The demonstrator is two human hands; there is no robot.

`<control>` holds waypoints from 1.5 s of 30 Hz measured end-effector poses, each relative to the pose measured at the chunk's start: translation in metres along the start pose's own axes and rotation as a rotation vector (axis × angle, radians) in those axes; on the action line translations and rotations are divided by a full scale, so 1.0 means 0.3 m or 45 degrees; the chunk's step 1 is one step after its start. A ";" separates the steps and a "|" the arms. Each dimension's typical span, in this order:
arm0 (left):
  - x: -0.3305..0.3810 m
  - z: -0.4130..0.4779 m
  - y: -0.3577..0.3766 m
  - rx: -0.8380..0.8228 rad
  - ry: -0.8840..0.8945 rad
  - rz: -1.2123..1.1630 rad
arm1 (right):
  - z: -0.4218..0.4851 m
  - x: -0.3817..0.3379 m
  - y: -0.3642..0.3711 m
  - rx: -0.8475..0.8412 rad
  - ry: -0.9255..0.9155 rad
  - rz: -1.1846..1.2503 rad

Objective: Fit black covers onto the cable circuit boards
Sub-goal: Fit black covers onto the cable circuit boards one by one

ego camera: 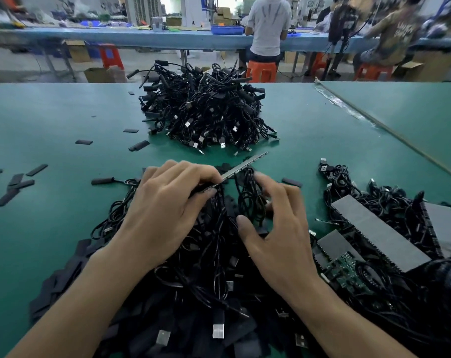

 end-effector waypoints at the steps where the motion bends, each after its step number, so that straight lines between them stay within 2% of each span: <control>1: 0.024 0.002 -0.024 0.049 0.055 0.008 | -0.001 -0.003 -0.009 0.021 -0.010 0.011; 4: 0.084 0.003 -0.072 0.145 0.184 0.067 | -0.003 -0.010 -0.017 0.030 -0.033 0.071; 12: 0.133 -0.024 -0.132 0.417 0.213 0.509 | 0.003 0.017 -0.003 0.002 0.024 0.064; 14: 0.134 -0.021 -0.116 0.398 0.230 0.544 | 0.004 0.018 0.005 -0.030 0.032 0.057; 16: 0.121 -0.016 -0.081 0.269 0.238 0.417 | 0.005 0.018 0.010 -0.045 0.036 0.065; 19: 0.100 -0.005 -0.031 0.072 0.171 0.038 | 0.006 0.006 0.003 -0.011 0.006 0.009; 24: 0.120 0.003 0.031 -0.100 0.175 -0.201 | 0.002 -0.028 -0.028 0.116 -0.076 -0.171; 29: 0.041 -0.014 0.078 -0.139 -0.112 -0.748 | -0.001 -0.040 -0.056 0.233 -0.121 -0.277; 34: -0.047 -0.052 0.140 -0.175 -0.428 -1.201 | 0.000 -0.100 -0.065 0.231 -0.373 -0.182; 39: -0.071 -0.068 0.181 -0.275 -0.528 -1.342 | -0.003 -0.115 -0.051 0.135 -0.386 -0.133; 45: -0.083 -0.074 0.193 -0.259 -0.557 -1.351 | 0.017 -0.088 -0.036 0.053 -0.219 0.003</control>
Point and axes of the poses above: each hand's wrist, its own z-axis towards the middle knuckle, its own y-axis out of the palm, x = y × z, the point moved 10 cm from there along z, towards the middle knuckle, and after that the axes turned 3 degrees about -x, right-handed, at the moved point
